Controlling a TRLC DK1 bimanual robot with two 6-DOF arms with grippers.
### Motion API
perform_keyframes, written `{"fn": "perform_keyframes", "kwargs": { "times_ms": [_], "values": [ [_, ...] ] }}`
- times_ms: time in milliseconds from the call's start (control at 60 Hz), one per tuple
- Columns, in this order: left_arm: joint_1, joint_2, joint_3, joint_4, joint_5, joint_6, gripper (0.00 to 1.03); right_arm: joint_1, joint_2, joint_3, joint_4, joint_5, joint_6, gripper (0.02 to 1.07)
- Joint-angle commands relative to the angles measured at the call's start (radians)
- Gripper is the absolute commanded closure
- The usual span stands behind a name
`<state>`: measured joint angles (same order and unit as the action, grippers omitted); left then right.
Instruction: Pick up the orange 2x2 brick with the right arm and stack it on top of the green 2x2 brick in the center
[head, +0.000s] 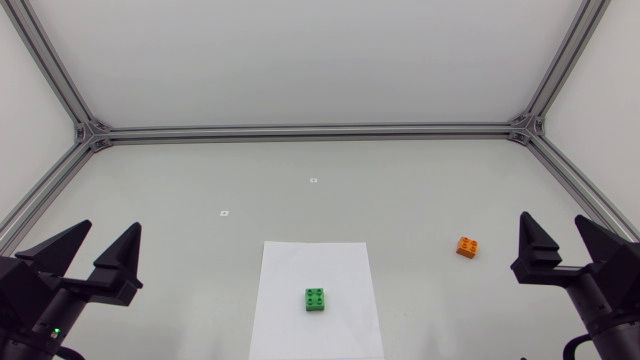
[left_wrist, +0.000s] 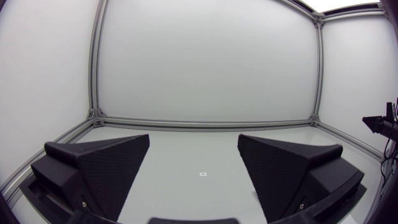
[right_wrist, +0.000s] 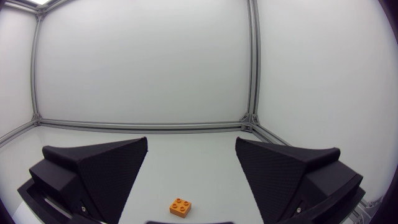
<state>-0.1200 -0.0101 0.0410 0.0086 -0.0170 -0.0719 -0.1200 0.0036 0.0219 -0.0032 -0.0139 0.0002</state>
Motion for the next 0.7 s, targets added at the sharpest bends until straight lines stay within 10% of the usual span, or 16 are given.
{"fn": "perform_keyframes", "kwargs": {
  "times_ms": [0, 683],
  "values": [
    [-0.006, -0.002, -0.041, -0.01, -0.003, -0.02, 0.04, -0.007, -0.011, -0.023, 0.0, 0.002, 0.011, 0.06],
    [-0.006, -0.002, -0.041, -0.01, -0.003, -0.02, 0.04, 0.025, 0.038, 0.145, 0.02, -0.017, 0.032, 0.06]
  ]
}}
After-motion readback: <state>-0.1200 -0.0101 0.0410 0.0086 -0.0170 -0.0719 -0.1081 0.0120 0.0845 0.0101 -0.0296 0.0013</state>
